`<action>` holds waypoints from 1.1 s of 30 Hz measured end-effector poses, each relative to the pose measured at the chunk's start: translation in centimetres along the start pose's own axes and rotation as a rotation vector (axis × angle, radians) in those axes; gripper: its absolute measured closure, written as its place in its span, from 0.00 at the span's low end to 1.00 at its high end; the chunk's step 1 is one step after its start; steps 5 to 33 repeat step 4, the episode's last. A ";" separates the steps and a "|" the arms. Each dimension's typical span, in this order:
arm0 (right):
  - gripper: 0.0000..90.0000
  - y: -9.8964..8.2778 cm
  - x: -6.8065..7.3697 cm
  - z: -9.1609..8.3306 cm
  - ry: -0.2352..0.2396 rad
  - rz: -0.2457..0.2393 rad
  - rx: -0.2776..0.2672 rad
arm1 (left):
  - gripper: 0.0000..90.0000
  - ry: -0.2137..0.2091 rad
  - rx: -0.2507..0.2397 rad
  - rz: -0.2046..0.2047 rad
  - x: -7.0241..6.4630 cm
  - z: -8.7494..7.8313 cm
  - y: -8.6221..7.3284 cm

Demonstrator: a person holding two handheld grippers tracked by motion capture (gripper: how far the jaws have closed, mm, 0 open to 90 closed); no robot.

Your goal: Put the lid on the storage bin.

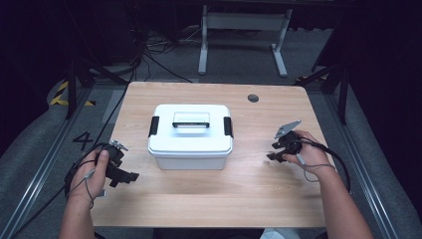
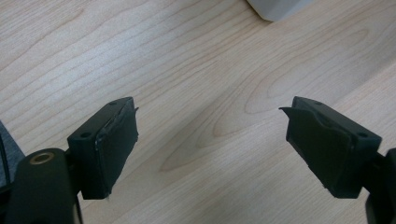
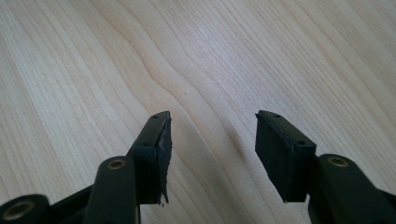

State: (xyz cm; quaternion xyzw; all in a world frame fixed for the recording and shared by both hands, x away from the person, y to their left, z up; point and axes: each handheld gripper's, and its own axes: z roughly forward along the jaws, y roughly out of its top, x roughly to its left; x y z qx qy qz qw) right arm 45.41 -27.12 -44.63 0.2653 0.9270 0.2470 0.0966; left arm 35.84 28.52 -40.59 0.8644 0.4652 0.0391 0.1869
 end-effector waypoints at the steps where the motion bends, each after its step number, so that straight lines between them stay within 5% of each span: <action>1: 0.51 0.0 0.0 0.0 0.001 0.000 0.000 | 0.19 0.000 -0.002 -0.003 0.0 0.0 0.0; 33: 0.51 -0.1 0.1 0.1 0.000 0.003 -0.001 | 0.19 0.003 -0.002 -0.003 0.1 0.0 0.0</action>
